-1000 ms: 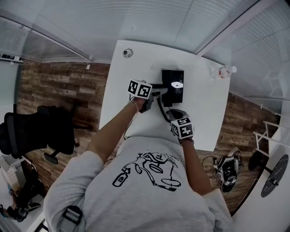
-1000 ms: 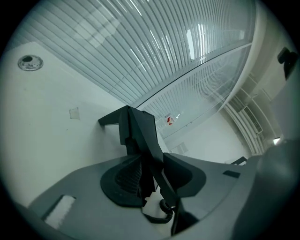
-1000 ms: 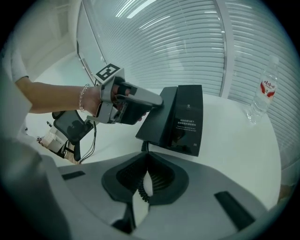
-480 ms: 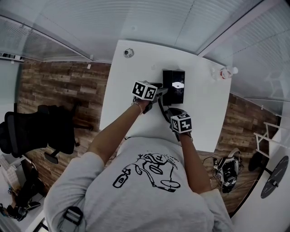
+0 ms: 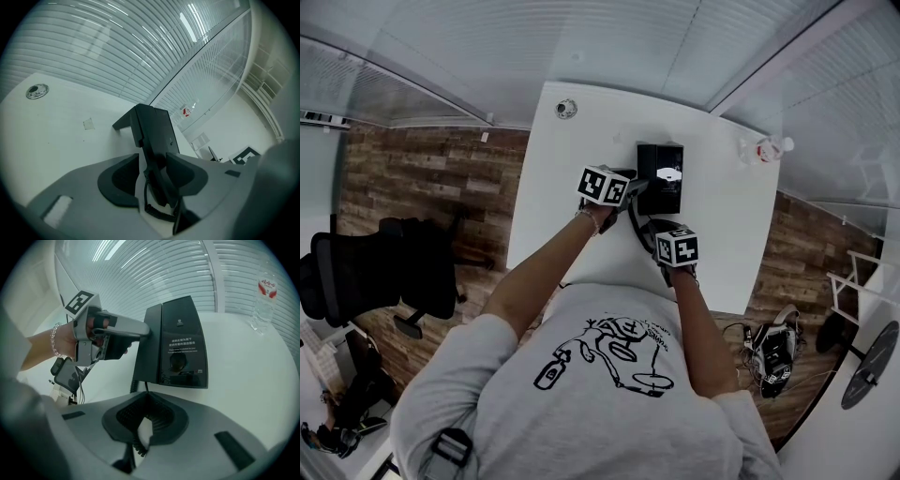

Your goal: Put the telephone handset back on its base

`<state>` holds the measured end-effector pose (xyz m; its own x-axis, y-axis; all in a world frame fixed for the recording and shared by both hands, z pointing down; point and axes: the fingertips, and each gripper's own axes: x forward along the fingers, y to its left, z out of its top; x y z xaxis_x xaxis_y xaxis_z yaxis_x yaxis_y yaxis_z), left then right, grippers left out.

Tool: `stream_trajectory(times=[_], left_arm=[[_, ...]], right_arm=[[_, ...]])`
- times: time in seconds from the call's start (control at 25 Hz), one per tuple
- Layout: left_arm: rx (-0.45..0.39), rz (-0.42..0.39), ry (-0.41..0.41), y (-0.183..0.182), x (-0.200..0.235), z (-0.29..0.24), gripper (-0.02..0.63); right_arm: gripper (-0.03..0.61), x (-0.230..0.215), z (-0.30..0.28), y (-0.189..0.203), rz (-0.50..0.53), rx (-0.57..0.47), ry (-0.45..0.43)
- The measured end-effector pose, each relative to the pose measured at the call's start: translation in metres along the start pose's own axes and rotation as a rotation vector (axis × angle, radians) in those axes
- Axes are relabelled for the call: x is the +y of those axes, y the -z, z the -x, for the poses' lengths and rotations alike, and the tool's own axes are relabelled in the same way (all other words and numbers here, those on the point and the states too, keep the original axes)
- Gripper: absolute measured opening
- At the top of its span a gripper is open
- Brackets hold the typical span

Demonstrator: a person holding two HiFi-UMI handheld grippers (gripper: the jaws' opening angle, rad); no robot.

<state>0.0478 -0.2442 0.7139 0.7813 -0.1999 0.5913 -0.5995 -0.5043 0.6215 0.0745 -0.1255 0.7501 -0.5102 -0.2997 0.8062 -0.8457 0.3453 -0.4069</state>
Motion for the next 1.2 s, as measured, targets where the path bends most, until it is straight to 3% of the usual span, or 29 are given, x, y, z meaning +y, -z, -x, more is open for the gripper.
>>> stream_trajectory(times=[0.6,0.76,0.92,1.2], left_arm=[[0.01,-0.045,-0.053,0.002,0.004,-0.002,0.181],[-0.021,-0.065,-0.084,-0.002,0.003,0.004,0.183],[-0.038,-0.068,-0.087,0.001,-0.003,0.014,0.184],[-0.129,-0.084,-0.129,0.007,-0.018,0.046,0.183]], right_arm=[[0.006,-0.005,-0.013,0.003,-0.018,0.025,0.025],[0.009,-0.005,-0.009,0.003,-0.007,0.022,0.029],[0.069,-0.007,0.003,0.0,-0.009,-0.008,0.026],[0.08,-0.01,0.041,-0.017,0.013,-0.126,0.053]])
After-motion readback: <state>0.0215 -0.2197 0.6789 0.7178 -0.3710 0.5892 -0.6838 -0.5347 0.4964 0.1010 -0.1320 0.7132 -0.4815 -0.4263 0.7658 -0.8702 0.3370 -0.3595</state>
